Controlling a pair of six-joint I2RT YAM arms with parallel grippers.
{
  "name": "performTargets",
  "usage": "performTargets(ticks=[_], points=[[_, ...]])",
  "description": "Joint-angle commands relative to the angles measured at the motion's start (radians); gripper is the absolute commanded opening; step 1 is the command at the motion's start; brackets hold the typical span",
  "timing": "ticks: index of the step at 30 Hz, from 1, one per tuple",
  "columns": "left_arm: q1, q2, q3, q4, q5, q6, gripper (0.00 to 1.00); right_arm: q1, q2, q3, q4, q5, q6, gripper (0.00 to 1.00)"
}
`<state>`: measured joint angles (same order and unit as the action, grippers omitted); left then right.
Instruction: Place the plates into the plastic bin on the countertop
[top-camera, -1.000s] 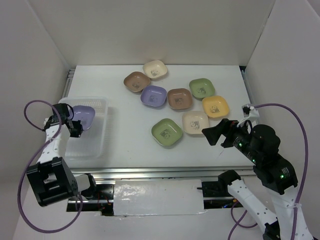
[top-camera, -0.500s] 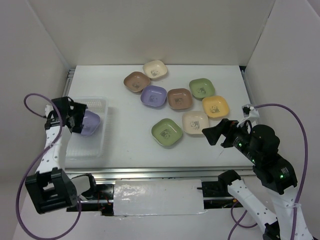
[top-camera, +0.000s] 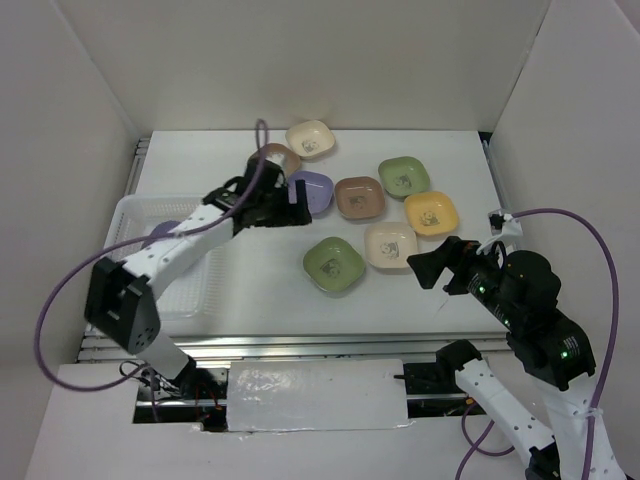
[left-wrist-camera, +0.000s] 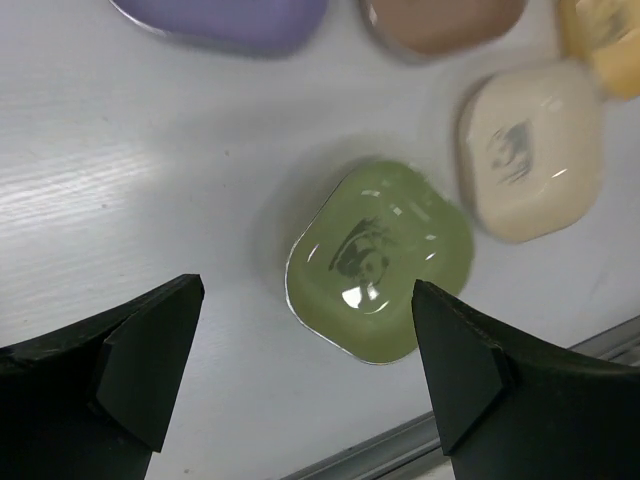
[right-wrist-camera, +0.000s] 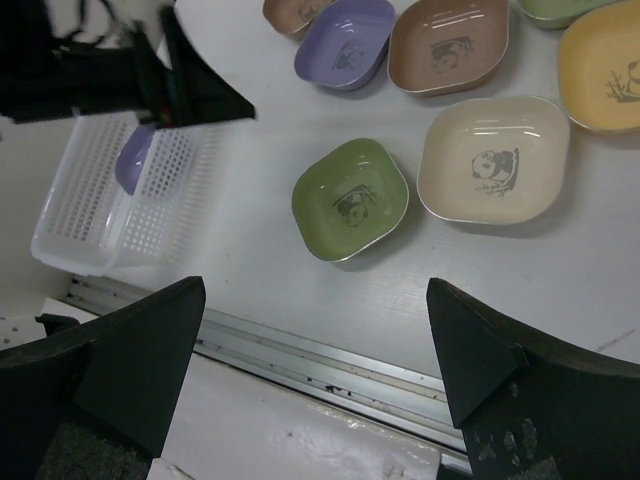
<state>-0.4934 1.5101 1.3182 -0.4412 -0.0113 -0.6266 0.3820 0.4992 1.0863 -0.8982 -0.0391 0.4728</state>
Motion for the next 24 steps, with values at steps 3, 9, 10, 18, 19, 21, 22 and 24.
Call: performTargets(ticks=[3, 9, 10, 18, 19, 21, 22, 24], points=[[-0.114, 0.177, 0.043, -0.050, -0.033, 0.172, 0.99, -0.003, -0.001, 0.020, 0.019, -0.022, -0.007, 1.00], [-0.151, 0.363, 0.076, -0.051, -0.099, 0.150, 0.95, -0.003, -0.004, 0.018, 0.025, -0.053, -0.005, 1.00], [-0.155, 0.395, 0.075, -0.050, -0.099, 0.146, 0.93, -0.003, -0.004, 0.020, 0.024, -0.056, -0.005, 1.00], [-0.177, 0.477, 0.030, -0.005, -0.111, 0.117, 0.46, -0.003, -0.022, 0.017, 0.015, -0.041, -0.002, 1.00], [-0.181, 0.463, 0.026, -0.013, -0.136, 0.110, 0.34, -0.003, -0.022, 0.026, 0.012, -0.032, -0.005, 1.00], [-0.204, 0.386, 0.018, -0.079, -0.218, 0.073, 0.05, -0.003, -0.022, 0.030, 0.005, -0.028, -0.008, 1.00], [-0.215, 0.349, 0.009, -0.099, -0.248, 0.061, 0.01, -0.003, -0.021, 0.034, 0.007, -0.027, -0.008, 1.00], [-0.235, 0.224, -0.030, -0.172, -0.329, 0.018, 0.00, -0.003, -0.019, 0.027, 0.015, -0.027, -0.008, 1.00]])
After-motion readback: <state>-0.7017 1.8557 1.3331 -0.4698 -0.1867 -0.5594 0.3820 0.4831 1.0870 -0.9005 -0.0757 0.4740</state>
